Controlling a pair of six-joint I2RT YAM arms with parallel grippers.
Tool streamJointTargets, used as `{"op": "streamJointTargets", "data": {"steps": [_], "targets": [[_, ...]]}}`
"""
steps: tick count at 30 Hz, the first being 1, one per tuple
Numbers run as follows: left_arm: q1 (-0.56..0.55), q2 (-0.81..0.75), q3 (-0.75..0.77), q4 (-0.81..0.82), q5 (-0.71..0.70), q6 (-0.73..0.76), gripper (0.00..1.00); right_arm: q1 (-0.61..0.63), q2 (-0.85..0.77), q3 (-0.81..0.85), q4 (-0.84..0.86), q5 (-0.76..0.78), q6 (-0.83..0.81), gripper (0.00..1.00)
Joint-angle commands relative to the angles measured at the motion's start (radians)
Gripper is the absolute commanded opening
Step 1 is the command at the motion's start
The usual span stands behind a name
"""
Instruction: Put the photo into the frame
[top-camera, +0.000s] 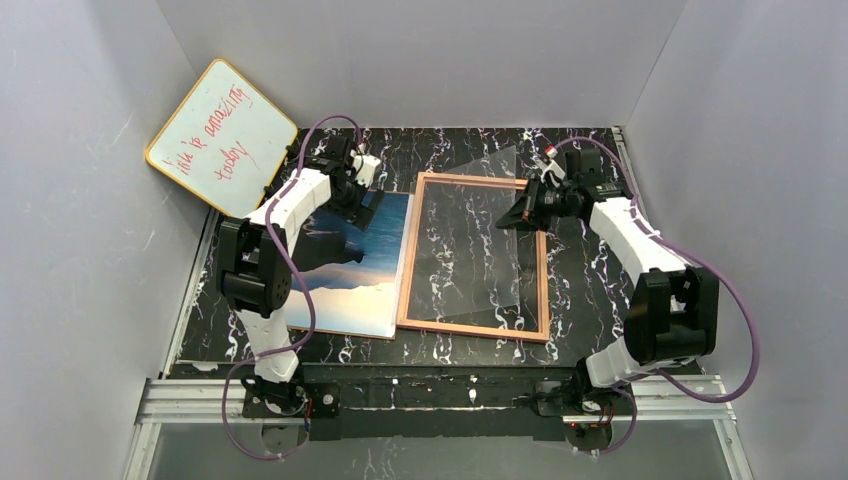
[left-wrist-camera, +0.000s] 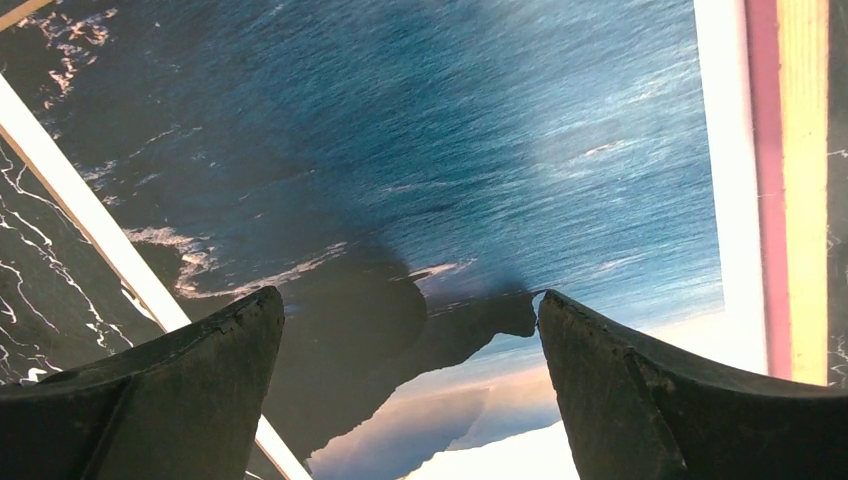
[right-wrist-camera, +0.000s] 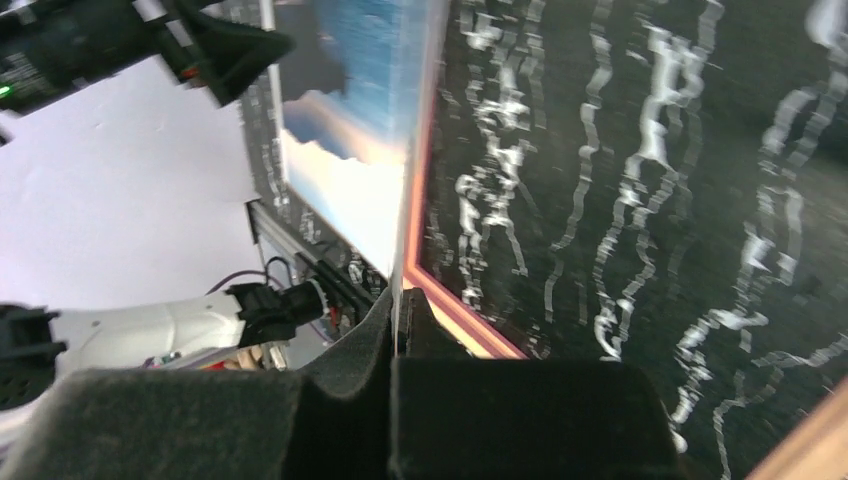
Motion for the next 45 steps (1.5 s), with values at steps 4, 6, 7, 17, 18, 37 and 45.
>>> {"op": "streamJointTargets", "data": {"steps": [4, 6, 7, 17, 18, 37, 45], "targets": [[0.0, -0.047, -0.037, -0.003, -0.008, 0.032, 0.97, -0.03, 0.02, -0.043, -0.021, 0.12, -0.135, 0.01], [0.0, -0.042, -0.038, -0.005, -0.007, 0.034, 0.98, -0.03, 0.042, -0.037, -0.051, 0.16, -0.162, 0.01], [-0.001, -0.04, -0.039, -0.007, -0.003, 0.034, 0.98, -0.03, 0.057, -0.025, -0.081, 0.186, -0.179, 0.01], [-0.012, -0.04, -0.06, -0.017, 0.005, 0.046, 0.98, -0.037, 0.105, -0.047, -0.093, 0.299, -0.195, 0.01], [-0.013, -0.042, -0.061, -0.018, 0.007, 0.048, 0.98, -0.039, 0.109, -0.051, -0.089, 0.299, -0.195, 0.01], [-0.039, -0.036, -0.062, -0.033, 0.006, 0.057, 0.98, -0.096, 0.071, -0.144, 0.021, 0.239, -0.173, 0.01], [-0.116, 0.005, -0.11, -0.011, 0.005, 0.012, 0.98, -0.099, 0.039, -0.165, 0.069, 0.232, -0.15, 0.01]]}}
